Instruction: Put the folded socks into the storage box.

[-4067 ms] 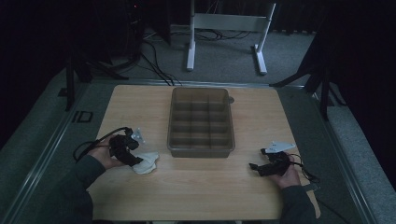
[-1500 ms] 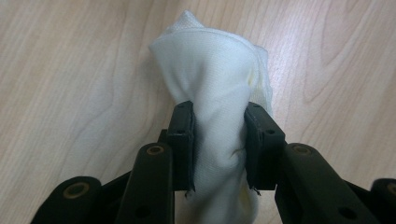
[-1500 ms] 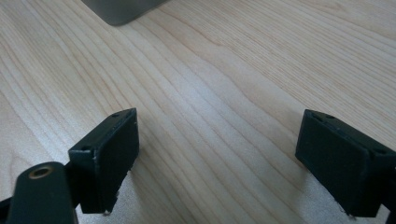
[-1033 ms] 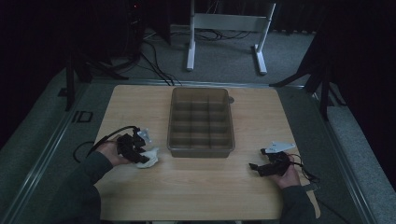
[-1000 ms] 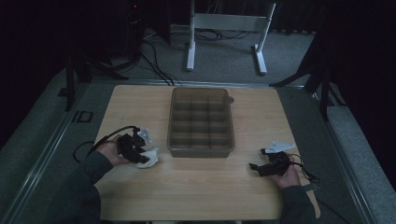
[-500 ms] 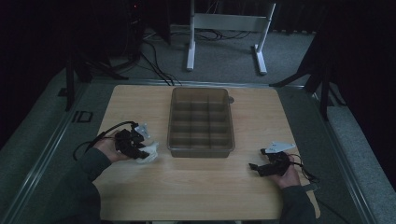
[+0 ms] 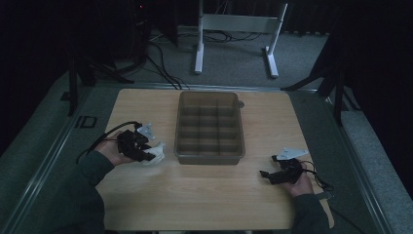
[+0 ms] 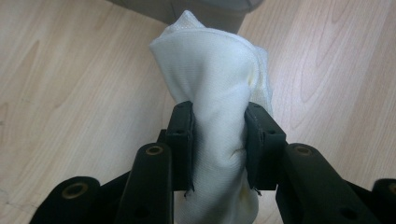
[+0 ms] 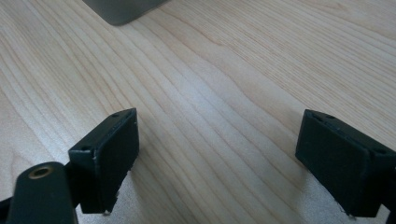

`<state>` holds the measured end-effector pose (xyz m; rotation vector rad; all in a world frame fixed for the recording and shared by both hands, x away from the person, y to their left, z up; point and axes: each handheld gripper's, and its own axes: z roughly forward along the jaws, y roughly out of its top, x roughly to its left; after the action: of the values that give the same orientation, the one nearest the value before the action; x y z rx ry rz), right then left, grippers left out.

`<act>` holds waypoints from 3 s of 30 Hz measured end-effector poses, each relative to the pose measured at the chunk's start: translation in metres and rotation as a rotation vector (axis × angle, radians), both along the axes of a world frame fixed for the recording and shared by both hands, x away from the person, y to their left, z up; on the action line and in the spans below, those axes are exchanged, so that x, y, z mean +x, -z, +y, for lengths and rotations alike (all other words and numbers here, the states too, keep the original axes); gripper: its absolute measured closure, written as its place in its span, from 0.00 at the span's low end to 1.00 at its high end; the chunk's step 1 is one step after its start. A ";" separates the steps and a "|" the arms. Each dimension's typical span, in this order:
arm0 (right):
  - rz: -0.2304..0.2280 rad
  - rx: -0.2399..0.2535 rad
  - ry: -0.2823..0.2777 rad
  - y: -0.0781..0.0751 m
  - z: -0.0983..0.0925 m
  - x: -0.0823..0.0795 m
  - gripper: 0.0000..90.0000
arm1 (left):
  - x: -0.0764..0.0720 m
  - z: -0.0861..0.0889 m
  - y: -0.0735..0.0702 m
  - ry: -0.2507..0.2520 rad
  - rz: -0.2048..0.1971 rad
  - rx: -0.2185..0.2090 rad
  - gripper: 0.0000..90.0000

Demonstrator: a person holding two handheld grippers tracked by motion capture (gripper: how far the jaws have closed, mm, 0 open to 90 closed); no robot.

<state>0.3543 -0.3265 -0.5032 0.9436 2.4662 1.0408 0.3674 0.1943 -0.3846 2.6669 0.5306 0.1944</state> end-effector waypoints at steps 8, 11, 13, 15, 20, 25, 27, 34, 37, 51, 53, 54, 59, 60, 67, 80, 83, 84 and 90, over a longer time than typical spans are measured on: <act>0.000 0.001 0.000 0.000 0.000 0.000 0.14 | 0.002 -0.004 -0.010 0.015 -0.014 -0.003 0.75; 0.000 0.001 0.000 0.000 0.000 0.000 0.14 | 0.003 -0.005 -0.014 0.016 -0.022 -0.005 0.75; 0.001 0.001 0.001 0.000 0.000 0.000 0.14 | 0.004 -0.006 -0.016 0.018 -0.025 -0.009 0.75; 0.000 0.001 0.000 0.000 0.000 0.000 0.14 | 0.005 -0.007 -0.018 0.018 -0.028 -0.008 0.75; -0.001 0.000 0.000 0.000 0.000 0.000 0.14 | 0.007 -0.014 -0.022 0.031 -0.037 0.000 0.74; -0.001 0.001 -0.001 0.000 0.000 0.000 0.14 | 0.009 -0.019 -0.028 0.042 -0.048 0.007 0.75; -0.001 0.000 -0.001 0.000 0.000 0.000 0.14 | 0.009 -0.022 -0.029 0.045 -0.052 0.012 0.75; -0.002 0.000 -0.002 0.000 0.000 0.000 0.14 | 0.011 -0.024 -0.029 0.047 -0.050 0.012 0.74; -0.001 -0.001 -0.003 0.000 0.000 0.000 0.14 | 0.013 -0.025 -0.029 0.047 -0.051 0.009 0.75; -0.002 -0.002 -0.004 0.000 0.000 0.000 0.14 | 0.019 -0.044 -0.038 0.072 -0.067 0.056 0.75; -0.002 -0.002 -0.005 0.000 0.000 0.000 0.14 | 0.020 -0.045 -0.039 0.075 -0.069 0.061 0.75; -0.002 -0.001 -0.005 0.000 0.000 0.000 0.14 | 0.020 -0.046 -0.039 0.078 -0.068 0.064 0.75; -0.002 -0.001 -0.005 0.000 0.000 0.000 0.14 | 0.023 -0.051 -0.039 0.079 -0.063 0.062 0.75; -0.002 -0.001 -0.005 0.000 0.000 0.000 0.14 | 0.024 -0.052 -0.039 0.084 -0.063 0.063 0.75; -0.002 -0.001 -0.005 0.000 0.000 0.000 0.14 | 0.027 -0.061 -0.038 0.102 -0.063 0.070 0.75; -0.002 -0.001 -0.006 0.000 0.000 0.000 0.14 | 0.033 -0.074 -0.030 0.128 -0.036 0.086 0.75; -0.002 -0.002 -0.006 0.000 0.000 0.000 0.14 | 0.034 -0.075 -0.029 0.128 -0.035 0.087 0.75; -0.002 -0.002 -0.006 0.000 0.000 0.000 0.14 | 0.035 -0.079 -0.028 0.137 -0.034 0.098 0.75; -0.002 -0.002 -0.006 0.000 0.000 0.000 0.14 | 0.037 -0.088 -0.027 0.154 -0.034 0.111 0.75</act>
<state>0.3544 -0.3266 -0.5032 0.9347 2.4696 1.0409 0.4042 0.1063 -0.3574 2.7916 0.3096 0.2296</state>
